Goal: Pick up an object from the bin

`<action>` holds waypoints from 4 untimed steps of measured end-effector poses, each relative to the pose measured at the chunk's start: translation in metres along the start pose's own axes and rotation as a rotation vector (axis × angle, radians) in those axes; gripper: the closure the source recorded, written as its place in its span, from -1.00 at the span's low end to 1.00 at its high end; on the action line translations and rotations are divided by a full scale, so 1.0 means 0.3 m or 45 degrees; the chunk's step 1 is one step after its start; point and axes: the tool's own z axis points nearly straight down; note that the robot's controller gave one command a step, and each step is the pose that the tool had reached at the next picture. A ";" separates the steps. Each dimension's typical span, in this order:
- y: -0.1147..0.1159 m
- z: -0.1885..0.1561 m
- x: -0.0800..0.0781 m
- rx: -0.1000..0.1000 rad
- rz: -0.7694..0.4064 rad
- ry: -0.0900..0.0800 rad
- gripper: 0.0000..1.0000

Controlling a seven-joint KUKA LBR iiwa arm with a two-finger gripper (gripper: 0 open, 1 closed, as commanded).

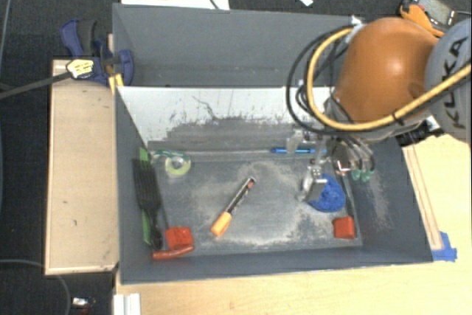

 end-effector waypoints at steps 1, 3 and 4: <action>0.000 -0.003 -0.002 0.000 0.002 -0.003 -1.00; 0.241 0.274 -0.133 0.002 -0.473 -0.017 -1.00; 0.316 0.285 -0.156 0.001 -0.629 -0.011 -1.00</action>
Offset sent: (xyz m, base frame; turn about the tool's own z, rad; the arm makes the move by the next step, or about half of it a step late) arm 0.0310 0.0703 -0.1738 -0.2983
